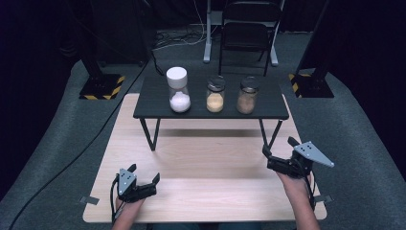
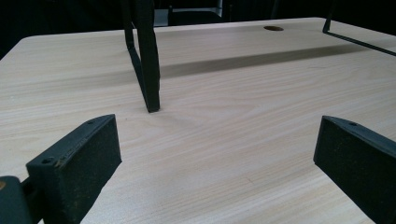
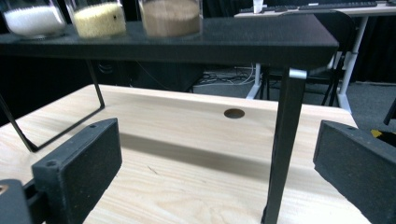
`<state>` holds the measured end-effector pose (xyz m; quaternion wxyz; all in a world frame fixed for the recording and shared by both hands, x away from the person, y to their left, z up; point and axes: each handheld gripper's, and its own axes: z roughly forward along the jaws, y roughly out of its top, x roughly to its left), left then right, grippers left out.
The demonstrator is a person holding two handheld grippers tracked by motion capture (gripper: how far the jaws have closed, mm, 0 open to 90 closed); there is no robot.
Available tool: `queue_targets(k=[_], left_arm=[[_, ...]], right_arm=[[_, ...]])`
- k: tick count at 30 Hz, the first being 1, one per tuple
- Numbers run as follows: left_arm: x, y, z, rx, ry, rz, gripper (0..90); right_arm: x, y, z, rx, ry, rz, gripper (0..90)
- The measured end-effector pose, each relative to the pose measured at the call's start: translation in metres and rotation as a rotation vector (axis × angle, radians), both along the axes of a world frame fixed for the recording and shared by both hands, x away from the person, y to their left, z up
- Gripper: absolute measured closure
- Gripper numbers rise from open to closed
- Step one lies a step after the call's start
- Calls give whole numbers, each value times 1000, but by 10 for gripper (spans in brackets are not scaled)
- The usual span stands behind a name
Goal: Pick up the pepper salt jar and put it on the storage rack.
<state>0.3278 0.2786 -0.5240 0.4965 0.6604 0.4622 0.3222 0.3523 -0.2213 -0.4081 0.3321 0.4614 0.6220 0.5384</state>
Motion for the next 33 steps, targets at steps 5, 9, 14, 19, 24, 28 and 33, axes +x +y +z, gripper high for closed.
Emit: queue_targets(k=[5,9,14,19,24,28,33], left_arm=[[0,0,0,3,-1,-2,3],[0,0,0,3,-1,-3,3],[0,0,0,4,-3,-3,3],[-1,0,0,4,-4,-4,3],[-1,-1,0,5,-5,-4,3],[-1,-1,0,4,-5,-5,3],[-1,-1,0,5,-5,-5,3]], right_arm=[[-1,-2,-10,1,17,-8,0],[-3,-4,-17,3,27,-13,0],[-4,-7,-25,13,44,-19,2],[-7,-13,-33,18,63,-33,4],[-10,-19,-42,22,74,-45,4],[-12,-23,-50,29,88,-55,6],[-16,-29,-60,30,103,-69,8]])
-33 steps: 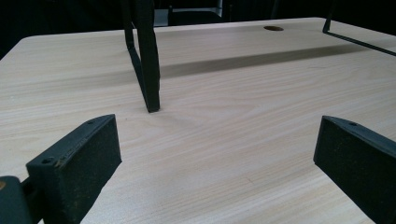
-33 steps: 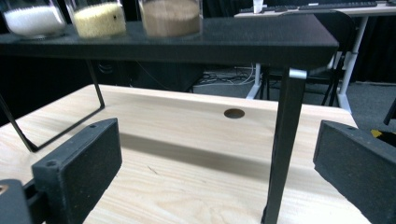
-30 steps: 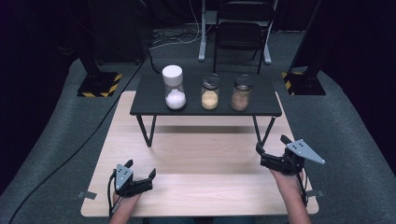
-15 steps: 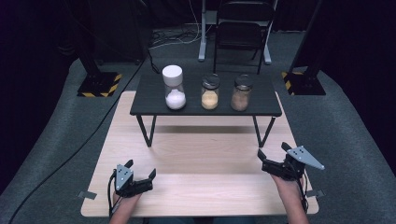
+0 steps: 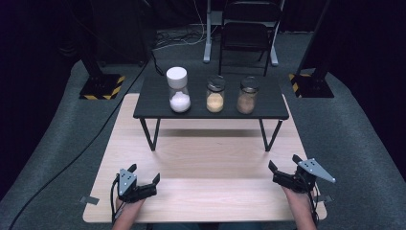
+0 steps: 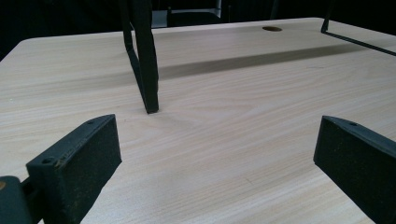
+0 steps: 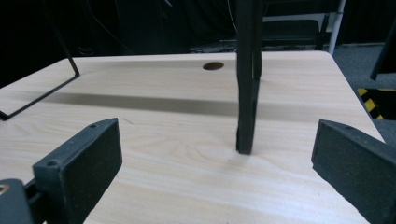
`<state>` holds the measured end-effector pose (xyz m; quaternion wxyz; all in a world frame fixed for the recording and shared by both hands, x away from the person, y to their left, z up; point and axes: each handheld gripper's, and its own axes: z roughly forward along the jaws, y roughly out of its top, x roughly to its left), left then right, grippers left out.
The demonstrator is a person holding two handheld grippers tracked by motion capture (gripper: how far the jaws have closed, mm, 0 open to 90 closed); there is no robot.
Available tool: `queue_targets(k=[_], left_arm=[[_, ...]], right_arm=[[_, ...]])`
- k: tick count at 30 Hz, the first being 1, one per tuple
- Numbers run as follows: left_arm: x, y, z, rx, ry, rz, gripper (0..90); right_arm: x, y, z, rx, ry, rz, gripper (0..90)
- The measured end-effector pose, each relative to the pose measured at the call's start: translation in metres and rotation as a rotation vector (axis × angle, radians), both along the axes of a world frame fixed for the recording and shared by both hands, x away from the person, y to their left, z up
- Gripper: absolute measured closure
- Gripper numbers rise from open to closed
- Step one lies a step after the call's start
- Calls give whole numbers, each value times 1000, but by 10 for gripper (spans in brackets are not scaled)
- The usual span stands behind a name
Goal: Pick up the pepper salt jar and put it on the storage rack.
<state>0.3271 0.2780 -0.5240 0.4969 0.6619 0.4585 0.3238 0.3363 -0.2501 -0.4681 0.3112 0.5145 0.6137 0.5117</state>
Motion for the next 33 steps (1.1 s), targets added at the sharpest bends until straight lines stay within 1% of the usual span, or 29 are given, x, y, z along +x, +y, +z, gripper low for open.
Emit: queue_targets(k=[2,5,8,11,18,24,31,33], left_arm=[[0,0,0,0,0,1,3],[0,0,0,1,0,2,3],[0,0,0,3,1,0,3],[0,-1,0,14,-4,-2,3],[0,-1,0,12,-1,-1,3],[0,-1,0,12,0,-1,3],[0,-1,0,11,-1,-3,3],[0,-1,0,11,0,-4,3]], right_arm=[[-2,-2,-4,-2,3,-14,11],[-5,-1,-10,-24,9,-15,12],[-6,-1,-16,-13,15,-18,13],[-8,-1,-22,0,23,-22,12],[-10,-4,-35,11,49,-36,13],[-8,-3,-41,-4,76,-38,17],[-5,0,-50,-43,113,-35,16],[-4,1,-51,-44,121,-36,16]])
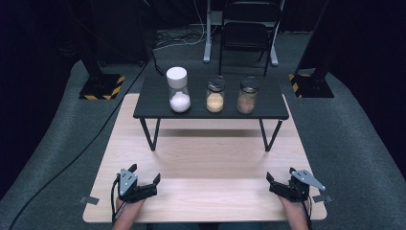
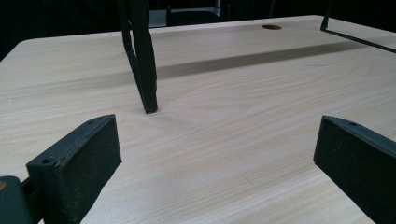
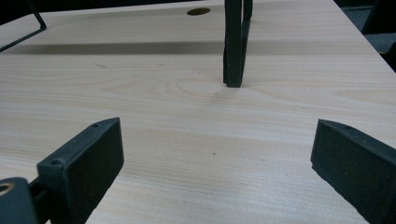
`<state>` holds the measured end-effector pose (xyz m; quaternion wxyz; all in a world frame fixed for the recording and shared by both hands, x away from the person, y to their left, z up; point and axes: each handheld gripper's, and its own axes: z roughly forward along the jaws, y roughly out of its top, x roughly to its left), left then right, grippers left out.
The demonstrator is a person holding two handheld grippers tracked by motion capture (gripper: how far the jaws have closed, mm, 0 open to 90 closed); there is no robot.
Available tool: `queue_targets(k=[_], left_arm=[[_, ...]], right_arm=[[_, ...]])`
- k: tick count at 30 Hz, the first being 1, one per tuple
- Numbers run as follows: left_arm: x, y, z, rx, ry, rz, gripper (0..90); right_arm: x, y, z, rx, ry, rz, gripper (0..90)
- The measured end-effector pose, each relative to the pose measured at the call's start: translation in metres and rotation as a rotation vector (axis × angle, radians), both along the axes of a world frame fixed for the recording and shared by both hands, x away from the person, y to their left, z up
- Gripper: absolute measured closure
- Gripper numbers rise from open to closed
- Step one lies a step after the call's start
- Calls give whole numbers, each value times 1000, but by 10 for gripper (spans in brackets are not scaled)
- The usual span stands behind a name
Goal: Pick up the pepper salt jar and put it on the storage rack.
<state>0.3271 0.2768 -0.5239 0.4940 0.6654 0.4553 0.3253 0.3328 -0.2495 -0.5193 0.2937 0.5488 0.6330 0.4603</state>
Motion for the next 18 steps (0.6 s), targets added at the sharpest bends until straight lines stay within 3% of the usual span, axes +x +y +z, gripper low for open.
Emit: queue_targets(k=[8,12,18], left_arm=[[0,0,0,-2,0,-1,3],[0,0,0,-2,0,-2,3],[0,0,0,-2,2,-3,3]], right_arm=[[3,5,-1,-44,40,12,13],[8,8,-2,-80,98,4,13],[15,8,-3,-80,176,11,12]])
